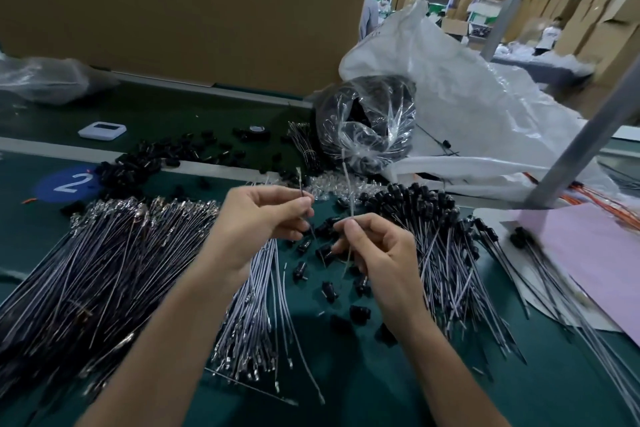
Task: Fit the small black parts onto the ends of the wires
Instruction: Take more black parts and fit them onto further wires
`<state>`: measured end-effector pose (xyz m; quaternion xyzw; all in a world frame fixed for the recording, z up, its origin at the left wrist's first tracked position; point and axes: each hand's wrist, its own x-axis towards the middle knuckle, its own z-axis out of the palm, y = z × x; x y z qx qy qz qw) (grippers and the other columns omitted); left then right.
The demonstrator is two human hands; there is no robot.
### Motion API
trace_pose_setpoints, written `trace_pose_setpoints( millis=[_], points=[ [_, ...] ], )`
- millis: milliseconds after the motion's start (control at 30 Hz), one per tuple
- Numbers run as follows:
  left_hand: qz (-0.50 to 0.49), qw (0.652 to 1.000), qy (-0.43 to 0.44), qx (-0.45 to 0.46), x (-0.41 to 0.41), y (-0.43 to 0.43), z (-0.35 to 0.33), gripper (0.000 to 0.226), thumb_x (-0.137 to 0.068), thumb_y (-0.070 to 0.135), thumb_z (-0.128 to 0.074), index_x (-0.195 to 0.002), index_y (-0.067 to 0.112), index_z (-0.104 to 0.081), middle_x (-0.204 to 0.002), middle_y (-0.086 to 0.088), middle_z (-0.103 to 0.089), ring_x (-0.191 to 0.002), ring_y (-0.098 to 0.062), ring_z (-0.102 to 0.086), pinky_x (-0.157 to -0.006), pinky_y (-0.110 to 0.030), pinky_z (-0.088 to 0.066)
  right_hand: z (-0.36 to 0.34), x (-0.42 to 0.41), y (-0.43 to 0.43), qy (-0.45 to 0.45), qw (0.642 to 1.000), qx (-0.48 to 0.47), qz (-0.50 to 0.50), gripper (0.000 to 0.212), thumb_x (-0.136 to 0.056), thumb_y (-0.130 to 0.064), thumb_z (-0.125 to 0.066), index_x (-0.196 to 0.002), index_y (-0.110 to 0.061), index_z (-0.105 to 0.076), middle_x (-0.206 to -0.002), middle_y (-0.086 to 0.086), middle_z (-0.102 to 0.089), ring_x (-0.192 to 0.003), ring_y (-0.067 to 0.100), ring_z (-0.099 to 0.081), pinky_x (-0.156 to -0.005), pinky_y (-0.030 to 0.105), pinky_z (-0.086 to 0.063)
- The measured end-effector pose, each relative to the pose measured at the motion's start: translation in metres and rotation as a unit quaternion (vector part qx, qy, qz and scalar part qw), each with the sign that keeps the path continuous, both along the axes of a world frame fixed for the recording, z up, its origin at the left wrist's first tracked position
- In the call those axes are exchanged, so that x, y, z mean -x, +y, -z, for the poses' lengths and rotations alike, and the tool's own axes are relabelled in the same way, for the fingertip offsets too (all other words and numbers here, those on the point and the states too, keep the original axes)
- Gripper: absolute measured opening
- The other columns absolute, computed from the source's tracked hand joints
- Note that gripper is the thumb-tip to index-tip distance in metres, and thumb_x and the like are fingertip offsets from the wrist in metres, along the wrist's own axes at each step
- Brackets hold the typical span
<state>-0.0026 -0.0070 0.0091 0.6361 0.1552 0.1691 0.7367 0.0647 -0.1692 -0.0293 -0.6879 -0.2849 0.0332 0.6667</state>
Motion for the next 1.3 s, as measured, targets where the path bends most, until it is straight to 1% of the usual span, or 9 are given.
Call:
trace_pose_setpoints(
  millis=[133, 267, 400, 667, 800, 900, 967, 1100, 1300],
  points=[
    [-0.017, 0.998, -0.014, 0.061, -0.015, -0.011, 0.018, 0.021, -0.062, 0.018, -0.078, -0.080, 0.007, -0.077, -0.075, -0.012, -0.074, -0.059, -0.016, -0.069, -0.054, -0.021, -0.057, 0.004, 0.000, 0.002, -0.048, 0.997, 0.047, 0.048, 0.012, -0.092, -0.015, -0.067, -0.087, -0.015, -0.078, -0.073, 0.000, -0.073, -0.067, 0.018, -0.067, -0.064, 0.032, -0.053],
    [-0.022, 0.996, -0.042, 0.081, -0.014, -0.009, 0.022, 0.016, -0.066, 0.017, -0.077, -0.079, 0.008, -0.078, -0.073, -0.010, -0.073, -0.059, -0.015, -0.068, -0.055, -0.022, -0.058, 0.007, 0.002, 0.005, -0.065, 0.994, 0.078, 0.045, 0.013, -0.090, -0.016, -0.069, -0.083, -0.017, -0.079, -0.069, -0.004, -0.071, -0.063, 0.014, -0.064, -0.059, 0.029, -0.050],
    [-0.039, 0.995, -0.043, 0.085, -0.014, -0.009, 0.024, 0.021, -0.081, 0.006, -0.073, -0.102, 0.007, -0.070, -0.074, -0.007, -0.072, -0.061, -0.014, -0.067, -0.056, -0.022, -0.056, 0.009, 0.000, 0.006, -0.064, 0.993, 0.079, 0.052, 0.012, -0.091, -0.014, -0.067, -0.088, -0.017, -0.079, -0.071, -0.005, -0.072, -0.065, 0.012, -0.065, -0.061, 0.029, -0.053],
    [-0.063, 0.981, -0.041, 0.178, -0.024, -0.018, 0.025, 0.037, -0.084, -0.009, -0.062, -0.109, 0.014, -0.048, -0.060, -0.005, -0.068, -0.045, -0.014, -0.061, -0.043, -0.021, -0.049, 0.010, 0.002, 0.007, -0.080, 0.996, -0.026, -0.012, 0.030, -0.086, 0.002, -0.069, -0.113, -0.012, -0.071, -0.081, -0.009, -0.074, -0.069, 0.003, -0.067, -0.066, 0.016, -0.052],
    [-0.061, 0.988, -0.006, 0.143, -0.034, -0.030, 0.025, 0.030, -0.086, -0.006, -0.061, -0.108, 0.011, -0.052, -0.051, 0.000, -0.062, -0.039, -0.010, -0.052, -0.038, -0.021, -0.042, 0.008, 0.002, 0.007, -0.098, 0.994, -0.056, -0.012, 0.015, -0.085, -0.005, -0.070, -0.099, -0.008, -0.074, -0.085, -0.004, -0.076, -0.071, 0.005, -0.070, -0.066, 0.015, -0.051],
    [-0.065, 0.997, -0.021, -0.042, -0.035, -0.031, 0.030, 0.009, -0.091, 0.011, -0.064, -0.096, 0.018, -0.066, -0.051, 0.006, -0.057, -0.043, -0.008, -0.046, -0.044, -0.022, -0.038, 0.006, -0.002, 0.002, -0.102, 0.992, -0.062, 0.032, 0.008, -0.084, -0.015, -0.071, -0.090, -0.012, -0.076, -0.076, -0.008, -0.073, -0.066, 0.004, -0.065, -0.063, 0.014, -0.049],
    [-0.070, 0.984, -0.094, -0.132, -0.029, -0.032, 0.031, 0.017, -0.085, 0.013, -0.064, -0.087, 0.027, -0.073, -0.061, 0.010, -0.059, -0.053, -0.008, -0.047, -0.051, -0.021, -0.040, 0.006, -0.005, -0.001, -0.101, 0.992, -0.053, 0.061, 0.005, -0.085, -0.018, -0.072, -0.086, -0.015, -0.076, -0.073, -0.004, -0.072, -0.064, 0.006, -0.064, -0.060, 0.017, -0.048],
    [0.020, 0.970, -0.198, -0.136, -0.019, -0.035, 0.030, 0.027, -0.080, 0.010, -0.066, -0.099, 0.026, -0.076, -0.080, 0.010, -0.069, -0.066, -0.004, -0.058, -0.060, -0.017, -0.048, 0.006, -0.007, -0.002, -0.114, 0.989, -0.014, 0.093, 0.008, -0.087, -0.018, -0.073, -0.082, -0.011, -0.076, -0.064, -0.006, -0.067, -0.055, 0.006, -0.055, -0.053, 0.018, -0.041],
    [-0.046, 0.975, -0.209, -0.051, -0.020, -0.033, 0.030, 0.014, -0.078, 0.025, -0.073, -0.091, 0.025, -0.079, -0.081, -0.001, -0.076, -0.065, -0.012, -0.067, -0.052, -0.022, -0.050, 0.007, -0.007, -0.001, -0.108, 0.988, 0.035, 0.103, 0.008, -0.083, -0.022, -0.077, -0.082, -0.015, -0.078, -0.070, -0.003, -0.072, -0.064, 0.018, -0.065, -0.057, 0.032, -0.050]
  ],
)
